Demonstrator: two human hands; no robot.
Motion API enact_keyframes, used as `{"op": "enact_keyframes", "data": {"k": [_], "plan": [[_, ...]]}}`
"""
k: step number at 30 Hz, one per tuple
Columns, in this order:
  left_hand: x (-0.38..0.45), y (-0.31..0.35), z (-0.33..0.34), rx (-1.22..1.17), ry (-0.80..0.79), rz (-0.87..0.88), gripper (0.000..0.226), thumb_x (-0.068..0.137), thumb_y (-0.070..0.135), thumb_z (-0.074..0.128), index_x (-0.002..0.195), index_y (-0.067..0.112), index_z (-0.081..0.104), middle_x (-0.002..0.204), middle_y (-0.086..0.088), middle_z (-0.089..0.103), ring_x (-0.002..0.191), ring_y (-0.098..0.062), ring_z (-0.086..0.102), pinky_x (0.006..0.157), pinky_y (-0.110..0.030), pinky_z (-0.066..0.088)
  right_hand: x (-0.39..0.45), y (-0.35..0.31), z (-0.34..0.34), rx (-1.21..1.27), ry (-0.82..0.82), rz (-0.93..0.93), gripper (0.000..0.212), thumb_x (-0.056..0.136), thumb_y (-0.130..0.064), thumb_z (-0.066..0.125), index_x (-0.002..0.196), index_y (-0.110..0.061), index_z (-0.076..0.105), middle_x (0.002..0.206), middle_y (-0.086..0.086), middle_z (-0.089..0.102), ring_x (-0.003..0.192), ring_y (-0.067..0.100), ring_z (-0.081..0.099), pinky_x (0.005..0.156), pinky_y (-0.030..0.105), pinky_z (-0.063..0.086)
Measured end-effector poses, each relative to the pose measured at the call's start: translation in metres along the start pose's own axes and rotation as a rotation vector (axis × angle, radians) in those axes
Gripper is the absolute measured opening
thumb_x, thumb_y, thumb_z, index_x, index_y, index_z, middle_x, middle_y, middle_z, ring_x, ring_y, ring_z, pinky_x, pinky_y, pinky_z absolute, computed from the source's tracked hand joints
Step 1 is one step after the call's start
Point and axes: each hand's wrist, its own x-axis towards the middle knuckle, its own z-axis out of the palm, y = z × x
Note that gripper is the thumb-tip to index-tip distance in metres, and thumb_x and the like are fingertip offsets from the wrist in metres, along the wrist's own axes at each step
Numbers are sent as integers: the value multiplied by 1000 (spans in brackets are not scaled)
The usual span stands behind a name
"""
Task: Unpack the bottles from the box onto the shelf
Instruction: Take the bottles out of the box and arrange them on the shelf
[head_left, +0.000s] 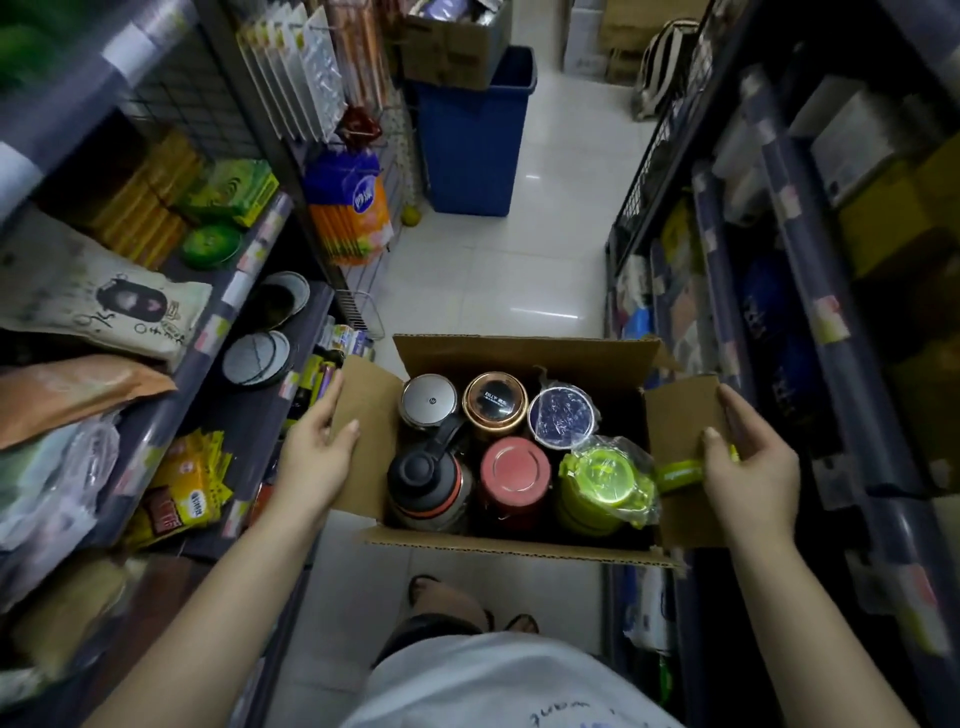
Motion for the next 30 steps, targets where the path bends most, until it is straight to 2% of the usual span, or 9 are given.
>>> {"op": "enact_keyframes", "data": {"k": [7, 12, 14, 16, 18, 20, 24, 28, 30], "plan": [[15, -25, -50, -93, 176, -87, 63, 94, -3, 48, 142, 35, 34, 146, 5, 43, 132, -19, 45, 113, -44, 33, 29, -40, 72, -47, -147, -97, 49, 88, -12, 56, 127, -41, 55, 116, 1, 67, 101, 16, 63, 80, 24, 51], [-12, -35, -91, -108, 379, -100, 58, 95, -5, 45, 146, 18, 32, 143, 11, 35, 128, -2, 37, 97, -3, 32, 27, -76, 133, -98, -341, -186, 50, 90, -10, 54, 125, -46, 53, 76, -1, 58, 51, 4, 49, 43, 10, 37], [-31, -48, -113, -123, 501, -144, 60, 94, -5, 46, 146, 23, 34, 146, 7, 38, 129, -5, 40, 108, -21, 33, 20, -95, 162, -113, -433, -248, 49, 91, -8, 53, 127, -41, 54, 76, 0, 58, 48, 3, 45, 38, 6, 33], [-54, -64, -133, -134, 625, -202, 63, 93, -6, 47, 144, 27, 36, 143, 0, 47, 126, -16, 50, 110, -39, 36, 8, -112, 191, -140, -562, -310, 49, 93, -9, 51, 131, -39, 52, 89, 4, 62, 56, 6, 49, 42, 12, 39], [-80, -71, -145, -84, 732, -250, 63, 92, -6, 49, 144, 26, 36, 141, 4, 45, 124, -14, 49, 104, -26, 38, -7, -127, 217, -172, -671, -361, 49, 95, -12, 49, 132, -44, 50, 95, 4, 65, 59, 15, 54, 47, 26, 46], [-108, -77, -152, -77, 853, -293, 60, 91, -7, 49, 144, 19, 36, 136, 9, 40, 126, -8, 41, 97, -9, 33, -27, -145, 242, -206, -774, -442, 48, 95, -13, 49, 131, -46, 50, 81, 0, 62, 54, 14, 53, 43, 23, 45], [-172, -101, -155, -67, 1115, -453, 57, 92, -1, 53, 143, 16, 38, 136, 9, 41, 131, -11, 40, 104, -22, 30, -75, -173, 289, -232, -1008, -673, 48, 93, -11, 51, 131, -40, 52, 59, -6, 55, 40, 7, 48, 38, 19, 36], [-234, -105, -129, -112, 1363, -558, 58, 93, 1, 51, 145, 24, 36, 140, 9, 43, 132, -14, 42, 110, -33, 33, -128, -184, 340, -218, -1291, -849, 52, 90, -7, 54, 129, -41, 52, 99, 9, 72, 84, 24, 69, 73, 40, 55], [-255, -99, -108, -162, 1497, -623, 53, 95, 4, 50, 144, 23, 39, 136, 4, 49, 126, -15, 46, 106, -35, 37, -158, -189, 359, -193, -1432, -936, 51, 88, 0, 54, 130, -28, 56, 114, 8, 68, 106, 22, 64, 87, 28, 49]]}}
